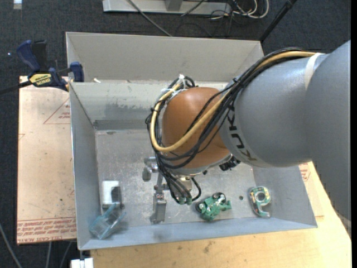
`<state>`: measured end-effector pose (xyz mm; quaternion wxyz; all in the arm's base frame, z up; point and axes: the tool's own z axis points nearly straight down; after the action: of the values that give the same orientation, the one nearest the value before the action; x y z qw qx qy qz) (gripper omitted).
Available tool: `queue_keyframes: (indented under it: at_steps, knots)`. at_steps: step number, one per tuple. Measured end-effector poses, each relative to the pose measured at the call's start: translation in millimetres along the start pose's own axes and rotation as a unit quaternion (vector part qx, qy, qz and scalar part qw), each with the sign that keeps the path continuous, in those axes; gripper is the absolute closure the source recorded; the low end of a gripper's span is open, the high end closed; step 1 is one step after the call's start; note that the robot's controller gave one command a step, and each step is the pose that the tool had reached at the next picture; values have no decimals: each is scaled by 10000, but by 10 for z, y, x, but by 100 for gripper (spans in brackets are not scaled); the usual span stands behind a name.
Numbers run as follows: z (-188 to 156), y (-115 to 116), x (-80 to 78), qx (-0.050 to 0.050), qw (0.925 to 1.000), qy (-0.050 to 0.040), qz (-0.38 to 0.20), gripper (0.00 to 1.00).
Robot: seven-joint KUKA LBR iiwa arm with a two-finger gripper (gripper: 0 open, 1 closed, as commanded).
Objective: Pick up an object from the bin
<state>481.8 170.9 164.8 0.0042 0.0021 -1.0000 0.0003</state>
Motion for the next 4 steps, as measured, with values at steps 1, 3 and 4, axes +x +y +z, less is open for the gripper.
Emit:
queue_keyframes:
  at_steps: [1, 3, 4]
  knots:
    - [-44, -8, -20, -9, 10000, -40, 19, 0]
    - [306, 337, -65, 0, 9990, -44, -444, 0]
    - [458, 552, -22, -10, 9981, -33, -609, 0]
